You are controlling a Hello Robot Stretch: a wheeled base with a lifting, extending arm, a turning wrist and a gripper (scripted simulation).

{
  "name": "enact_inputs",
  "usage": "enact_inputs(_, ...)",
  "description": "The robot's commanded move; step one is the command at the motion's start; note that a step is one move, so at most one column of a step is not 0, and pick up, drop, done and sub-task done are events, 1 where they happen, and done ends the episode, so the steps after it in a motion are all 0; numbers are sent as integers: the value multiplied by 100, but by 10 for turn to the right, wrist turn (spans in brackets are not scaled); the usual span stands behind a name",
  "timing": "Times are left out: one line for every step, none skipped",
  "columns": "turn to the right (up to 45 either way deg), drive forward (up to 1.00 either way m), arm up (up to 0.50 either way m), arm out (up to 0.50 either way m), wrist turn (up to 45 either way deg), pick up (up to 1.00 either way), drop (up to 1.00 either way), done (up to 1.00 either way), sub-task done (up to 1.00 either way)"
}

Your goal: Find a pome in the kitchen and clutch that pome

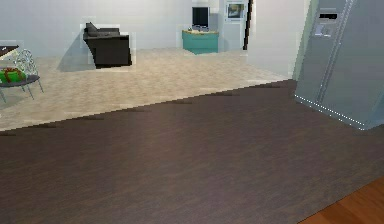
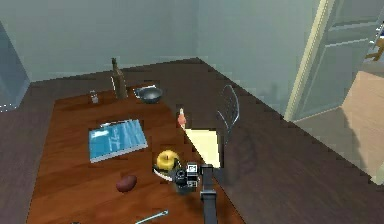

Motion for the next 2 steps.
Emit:
enact_inputs(0, 0, 10, 0, 0, 0, 0, 0, 0)
enact_inputs(0, 0, 0, 0, 0, 0, 0, 100, 0)
